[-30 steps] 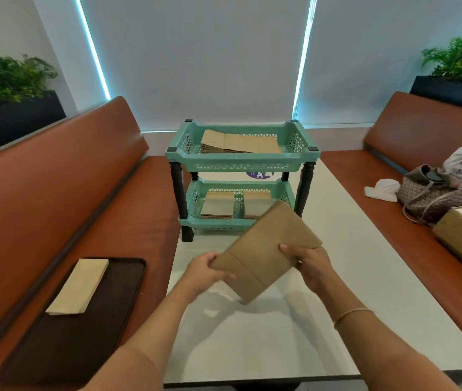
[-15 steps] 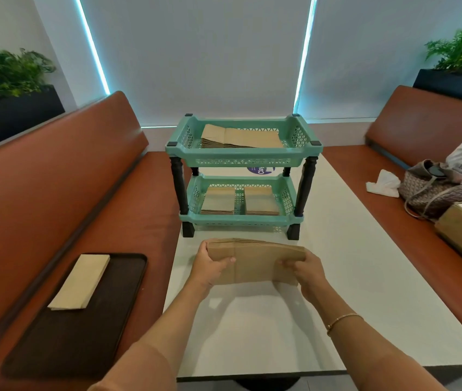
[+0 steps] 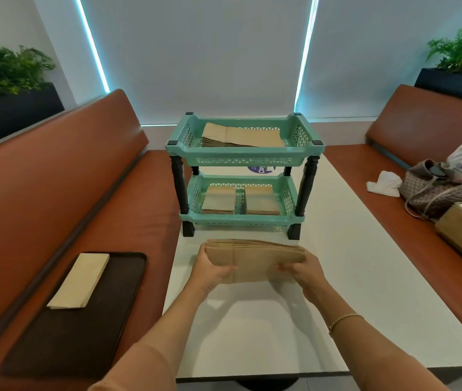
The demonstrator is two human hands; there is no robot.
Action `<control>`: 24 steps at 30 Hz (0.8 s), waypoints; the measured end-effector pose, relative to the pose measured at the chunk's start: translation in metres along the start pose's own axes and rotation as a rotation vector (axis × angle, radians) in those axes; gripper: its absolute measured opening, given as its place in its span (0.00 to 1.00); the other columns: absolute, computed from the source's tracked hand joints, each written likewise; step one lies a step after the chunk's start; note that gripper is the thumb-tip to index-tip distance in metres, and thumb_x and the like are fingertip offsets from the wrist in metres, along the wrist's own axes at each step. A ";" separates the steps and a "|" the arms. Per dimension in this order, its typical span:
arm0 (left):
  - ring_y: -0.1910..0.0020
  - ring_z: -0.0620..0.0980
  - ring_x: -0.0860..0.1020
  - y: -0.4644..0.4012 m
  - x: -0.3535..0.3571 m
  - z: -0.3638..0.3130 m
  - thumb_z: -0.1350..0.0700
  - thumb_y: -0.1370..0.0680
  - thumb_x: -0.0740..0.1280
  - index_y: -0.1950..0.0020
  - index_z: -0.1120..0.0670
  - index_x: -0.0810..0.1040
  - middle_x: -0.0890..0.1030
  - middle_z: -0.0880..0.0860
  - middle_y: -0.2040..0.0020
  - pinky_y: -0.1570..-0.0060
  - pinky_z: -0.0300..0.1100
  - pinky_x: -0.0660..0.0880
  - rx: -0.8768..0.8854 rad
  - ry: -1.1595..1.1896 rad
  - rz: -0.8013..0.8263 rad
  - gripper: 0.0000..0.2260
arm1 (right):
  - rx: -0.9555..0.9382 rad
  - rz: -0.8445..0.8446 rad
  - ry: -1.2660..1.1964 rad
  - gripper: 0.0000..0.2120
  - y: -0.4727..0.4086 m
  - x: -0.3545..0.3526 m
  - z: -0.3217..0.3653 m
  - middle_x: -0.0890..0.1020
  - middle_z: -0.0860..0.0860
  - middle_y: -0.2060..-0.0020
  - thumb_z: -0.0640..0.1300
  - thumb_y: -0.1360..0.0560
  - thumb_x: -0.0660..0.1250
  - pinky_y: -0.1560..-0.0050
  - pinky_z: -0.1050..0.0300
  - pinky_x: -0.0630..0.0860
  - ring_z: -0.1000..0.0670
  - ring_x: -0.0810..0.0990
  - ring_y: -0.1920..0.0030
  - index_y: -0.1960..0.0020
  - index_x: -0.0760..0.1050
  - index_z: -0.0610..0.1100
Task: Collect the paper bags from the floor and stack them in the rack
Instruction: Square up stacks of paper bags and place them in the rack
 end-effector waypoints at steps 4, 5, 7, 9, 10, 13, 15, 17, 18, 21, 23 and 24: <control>0.41 0.54 0.76 0.000 0.001 -0.001 0.63 0.38 0.79 0.33 0.55 0.66 0.77 0.55 0.40 0.40 0.52 0.75 -0.018 -0.002 -0.009 0.37 | 0.000 -0.035 0.001 0.14 -0.002 -0.001 0.002 0.78 0.49 0.62 0.27 0.34 0.70 0.62 0.58 0.74 0.50 0.74 0.60 0.57 0.76 0.44; 0.40 0.53 0.76 0.001 0.001 -0.002 0.59 0.41 0.81 0.32 0.55 0.65 0.77 0.55 0.39 0.40 0.53 0.74 -0.015 -0.004 -0.003 0.41 | -0.005 -0.038 -0.016 0.14 -0.003 -0.001 0.003 0.78 0.49 0.62 0.27 0.34 0.71 0.61 0.57 0.73 0.50 0.74 0.60 0.58 0.76 0.44; 0.40 0.53 0.76 0.000 0.000 -0.003 0.53 0.46 0.82 0.30 0.55 0.64 0.77 0.54 0.38 0.39 0.53 0.74 -0.017 -0.015 0.014 0.49 | -0.012 -0.032 -0.038 0.16 -0.005 -0.003 0.004 0.79 0.50 0.61 0.27 0.35 0.72 0.58 0.54 0.74 0.51 0.75 0.60 0.56 0.76 0.45; 0.41 0.54 0.76 0.000 -0.001 -0.005 0.58 0.42 0.82 0.34 0.54 0.66 0.77 0.55 0.40 0.41 0.51 0.75 0.009 -0.001 0.015 0.41 | -0.018 -0.012 -0.030 0.19 -0.005 -0.003 0.002 0.79 0.50 0.59 0.26 0.35 0.72 0.57 0.54 0.76 0.50 0.76 0.58 0.51 0.77 0.45; 0.42 0.53 0.76 0.001 -0.001 -0.005 0.63 0.39 0.80 0.36 0.52 0.67 0.77 0.55 0.41 0.42 0.50 0.76 0.019 0.011 0.009 0.36 | -0.022 -0.001 -0.017 0.20 -0.004 -0.004 -0.001 0.79 0.49 0.58 0.26 0.35 0.71 0.58 0.56 0.76 0.50 0.77 0.57 0.49 0.76 0.44; 0.42 0.53 0.76 0.001 -0.002 0.000 0.69 0.38 0.78 0.39 0.49 0.69 0.77 0.55 0.42 0.45 0.48 0.77 0.045 0.029 -0.002 0.33 | -0.019 0.052 0.054 0.22 -0.001 -0.003 -0.008 0.80 0.51 0.56 0.27 0.35 0.72 0.60 0.62 0.75 0.54 0.78 0.56 0.47 0.75 0.44; 0.41 0.54 0.75 0.000 -0.002 0.005 0.70 0.38 0.77 0.40 0.49 0.69 0.77 0.56 0.41 0.44 0.51 0.77 0.029 0.042 0.017 0.34 | 0.012 0.074 0.085 0.24 -0.002 -0.004 -0.016 0.80 0.50 0.53 0.28 0.38 0.75 0.53 0.58 0.75 0.52 0.78 0.54 0.46 0.75 0.45; 0.40 0.55 0.75 0.000 -0.001 0.008 0.70 0.40 0.78 0.39 0.50 0.69 0.77 0.56 0.41 0.44 0.56 0.76 0.008 0.037 0.043 0.35 | 0.039 0.083 0.125 0.27 -0.003 -0.004 -0.021 0.80 0.50 0.51 0.31 0.40 0.78 0.49 0.55 0.74 0.50 0.77 0.51 0.44 0.75 0.45; 0.40 0.55 0.75 0.001 0.000 0.008 0.69 0.41 0.79 0.39 0.51 0.69 0.77 0.56 0.41 0.44 0.57 0.76 0.002 0.024 0.057 0.36 | 0.053 0.082 0.142 0.29 -0.004 -0.004 -0.022 0.79 0.50 0.50 0.31 0.40 0.78 0.47 0.54 0.74 0.49 0.77 0.50 0.42 0.75 0.45; 0.40 0.54 0.75 0.000 0.000 0.014 0.67 0.39 0.79 0.35 0.53 0.68 0.77 0.54 0.40 0.42 0.56 0.76 -0.023 -0.039 0.080 0.37 | 0.081 0.048 0.216 0.27 -0.008 -0.005 -0.027 0.79 0.48 0.49 0.31 0.37 0.75 0.43 0.50 0.75 0.46 0.76 0.47 0.40 0.74 0.43; 0.41 0.53 0.76 -0.001 -0.001 0.018 0.65 0.38 0.79 0.36 0.52 0.70 0.79 0.52 0.41 0.39 0.54 0.74 -0.050 -0.106 0.059 0.34 | 0.093 0.012 0.297 0.22 -0.010 -0.007 -0.028 0.79 0.45 0.49 0.33 0.32 0.72 0.44 0.47 0.76 0.44 0.77 0.47 0.40 0.75 0.42; 0.41 0.53 0.76 -0.002 -0.002 0.019 0.64 0.36 0.78 0.36 0.51 0.72 0.79 0.52 0.42 0.38 0.53 0.73 -0.057 -0.138 0.036 0.31 | 0.091 0.003 0.330 0.19 -0.010 -0.009 -0.027 0.79 0.45 0.49 0.34 0.31 0.71 0.46 0.48 0.76 0.43 0.77 0.48 0.40 0.75 0.41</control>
Point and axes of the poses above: each hand's wrist, its own y-axis away from the middle knuckle, its own x-axis out of the palm, z = x × y, the point moved 4 cm from there along -y, towards the middle knuckle
